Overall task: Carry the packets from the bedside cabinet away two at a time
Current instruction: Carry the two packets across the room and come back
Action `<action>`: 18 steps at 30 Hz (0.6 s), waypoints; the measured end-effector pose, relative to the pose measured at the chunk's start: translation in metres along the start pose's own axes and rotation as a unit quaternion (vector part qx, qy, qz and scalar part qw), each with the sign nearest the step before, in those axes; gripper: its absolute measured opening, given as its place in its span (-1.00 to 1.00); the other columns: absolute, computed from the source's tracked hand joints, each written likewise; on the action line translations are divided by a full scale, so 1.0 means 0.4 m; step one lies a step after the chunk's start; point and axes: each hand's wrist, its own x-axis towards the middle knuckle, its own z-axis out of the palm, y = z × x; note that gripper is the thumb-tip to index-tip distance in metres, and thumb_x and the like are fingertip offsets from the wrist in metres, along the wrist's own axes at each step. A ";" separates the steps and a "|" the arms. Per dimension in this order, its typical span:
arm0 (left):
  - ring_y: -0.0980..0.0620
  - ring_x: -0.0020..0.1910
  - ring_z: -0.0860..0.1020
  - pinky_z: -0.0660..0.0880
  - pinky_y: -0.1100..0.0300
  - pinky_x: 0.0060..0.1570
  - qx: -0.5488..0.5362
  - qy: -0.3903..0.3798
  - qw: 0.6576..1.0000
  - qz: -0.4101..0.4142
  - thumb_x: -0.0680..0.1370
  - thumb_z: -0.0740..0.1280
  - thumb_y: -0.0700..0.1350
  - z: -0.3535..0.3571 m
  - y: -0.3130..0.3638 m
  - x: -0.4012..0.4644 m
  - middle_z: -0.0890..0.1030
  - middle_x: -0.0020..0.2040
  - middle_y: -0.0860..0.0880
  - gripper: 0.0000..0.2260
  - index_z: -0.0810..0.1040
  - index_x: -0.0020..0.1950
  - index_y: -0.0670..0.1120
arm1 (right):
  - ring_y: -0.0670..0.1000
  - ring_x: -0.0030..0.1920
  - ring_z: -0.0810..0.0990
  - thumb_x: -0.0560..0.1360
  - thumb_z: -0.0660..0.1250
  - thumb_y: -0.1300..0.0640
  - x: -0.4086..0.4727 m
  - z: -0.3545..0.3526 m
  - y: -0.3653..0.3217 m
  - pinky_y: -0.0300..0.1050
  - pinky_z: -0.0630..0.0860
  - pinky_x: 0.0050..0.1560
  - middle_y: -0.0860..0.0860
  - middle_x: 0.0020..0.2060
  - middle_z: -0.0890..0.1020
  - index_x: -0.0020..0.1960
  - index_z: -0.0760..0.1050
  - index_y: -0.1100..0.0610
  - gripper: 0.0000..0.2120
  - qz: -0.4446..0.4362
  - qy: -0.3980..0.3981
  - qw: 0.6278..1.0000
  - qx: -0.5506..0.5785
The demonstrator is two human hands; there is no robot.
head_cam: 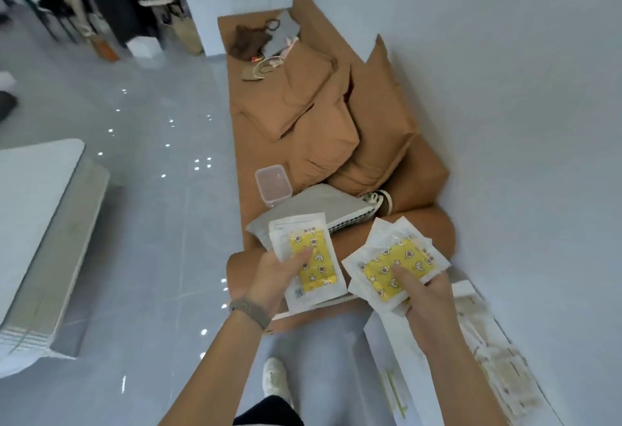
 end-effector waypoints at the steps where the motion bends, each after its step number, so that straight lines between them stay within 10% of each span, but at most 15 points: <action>1: -0.14 0.03 0.67 0.55 -0.16 0.15 -0.009 0.025 1.000 0.006 0.52 0.41 -0.17 -0.040 0.003 -0.020 0.71 0.03 -0.11 -0.82 0.63 0.11 -0.14 | 0.10 0.03 0.69 0.49 0.37 0.33 -0.008 0.035 0.005 0.13 0.60 0.04 0.07 0.06 0.69 0.27 0.50 0.13 -0.64 0.004 -0.024 1.000 -0.011; 18: -0.02 -0.11 0.70 0.60 -0.04 0.00 -0.151 0.298 0.940 0.069 0.52 0.42 -0.11 -0.867 0.020 -0.264 0.73 -0.08 -0.04 -0.86 0.63 0.06 -0.08 | 0.14 0.00 0.68 0.50 0.34 0.35 -0.198 0.822 0.282 0.22 0.57 0.08 0.10 0.02 0.70 0.16 0.55 0.11 -0.72 0.122 -0.291 0.945 -0.090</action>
